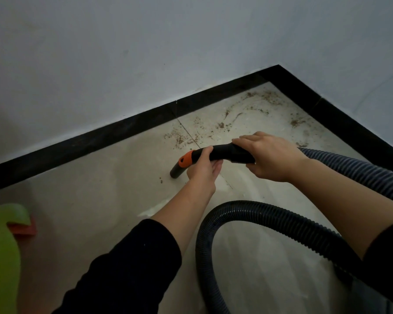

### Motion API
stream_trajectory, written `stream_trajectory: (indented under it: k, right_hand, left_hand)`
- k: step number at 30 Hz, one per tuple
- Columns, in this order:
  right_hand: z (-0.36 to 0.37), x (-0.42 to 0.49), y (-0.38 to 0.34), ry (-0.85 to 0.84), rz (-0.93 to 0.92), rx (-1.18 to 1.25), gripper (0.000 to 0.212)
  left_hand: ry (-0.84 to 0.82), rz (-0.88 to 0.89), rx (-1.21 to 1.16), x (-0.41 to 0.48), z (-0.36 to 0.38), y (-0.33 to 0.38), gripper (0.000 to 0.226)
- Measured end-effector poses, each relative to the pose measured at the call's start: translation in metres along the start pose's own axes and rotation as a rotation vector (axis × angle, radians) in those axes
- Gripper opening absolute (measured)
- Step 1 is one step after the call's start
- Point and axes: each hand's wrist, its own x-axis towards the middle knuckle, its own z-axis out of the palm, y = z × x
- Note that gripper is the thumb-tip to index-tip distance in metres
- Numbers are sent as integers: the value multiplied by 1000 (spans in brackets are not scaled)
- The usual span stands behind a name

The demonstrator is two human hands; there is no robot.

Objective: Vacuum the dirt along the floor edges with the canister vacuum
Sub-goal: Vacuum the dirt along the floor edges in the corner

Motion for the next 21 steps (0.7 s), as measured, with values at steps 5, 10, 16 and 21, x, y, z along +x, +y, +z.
stream_trajectory:
  k: [5, 10, 16, 21]
  right_hand:
    - [0, 5, -4, 6, -18, 20, 47]
    - [0, 9, -10, 13, -29, 19, 47]
    - [1, 15, -16, 6, -48, 9, 47]
    - [2, 17, -20, -6, -61, 5, 48]
  left_hand:
    - [3, 3, -11, -1, -6, 6, 35]
    - [21, 5, -12, -1, -11, 13, 36]
    - [47, 11, -19, 0, -18, 17, 29]
    - [56, 6, -34, -2, -23, 17, 32]
